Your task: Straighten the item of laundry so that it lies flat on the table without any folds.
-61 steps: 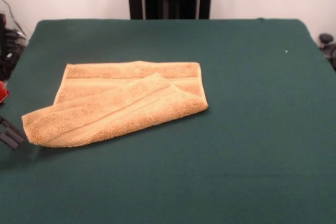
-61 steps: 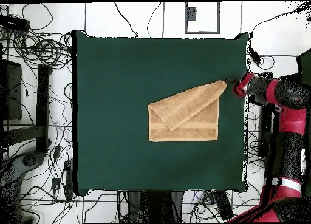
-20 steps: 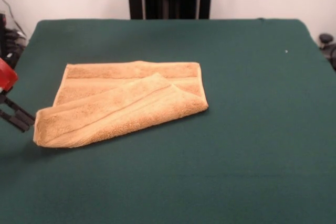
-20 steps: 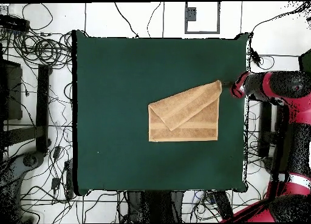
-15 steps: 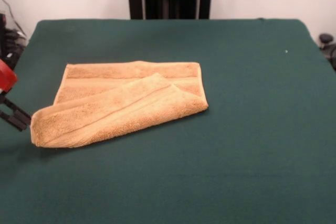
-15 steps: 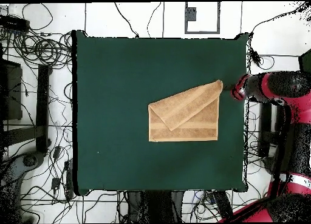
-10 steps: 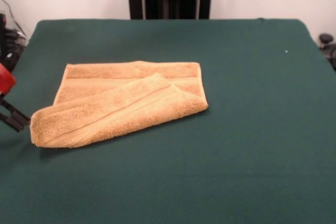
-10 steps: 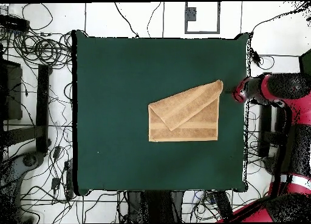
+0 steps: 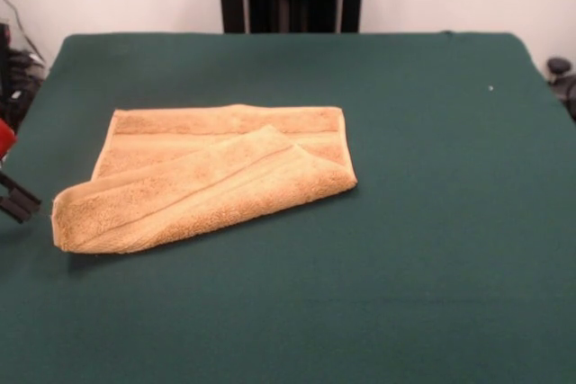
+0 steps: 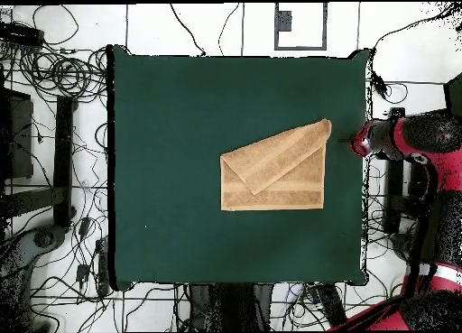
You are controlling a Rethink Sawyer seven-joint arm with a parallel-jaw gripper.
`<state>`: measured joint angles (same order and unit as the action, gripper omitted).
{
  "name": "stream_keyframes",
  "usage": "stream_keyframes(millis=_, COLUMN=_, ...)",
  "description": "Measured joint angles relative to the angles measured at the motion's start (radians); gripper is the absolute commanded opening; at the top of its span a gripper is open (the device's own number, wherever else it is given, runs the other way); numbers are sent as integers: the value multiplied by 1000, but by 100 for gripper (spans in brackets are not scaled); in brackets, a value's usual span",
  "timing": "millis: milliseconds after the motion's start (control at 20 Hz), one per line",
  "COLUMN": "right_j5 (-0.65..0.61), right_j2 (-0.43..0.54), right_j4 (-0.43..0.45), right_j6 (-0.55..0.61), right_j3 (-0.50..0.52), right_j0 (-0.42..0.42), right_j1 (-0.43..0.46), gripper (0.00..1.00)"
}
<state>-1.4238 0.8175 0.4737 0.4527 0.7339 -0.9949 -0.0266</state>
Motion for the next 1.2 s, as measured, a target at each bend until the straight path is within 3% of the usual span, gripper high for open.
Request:
stream_keyframes(millis=450, right_j5=0, right_j2=22, right_j4=-113, right_j6=0, right_j3=9, right_j0=-56, right_j1=52, gripper=0)
stream_keyframes(millis=1200, right_j5=76, right_j2=43, right_j4=-135, right_j6=0, right_j3=74, right_j0=-61, right_j1=69, gripper=0)
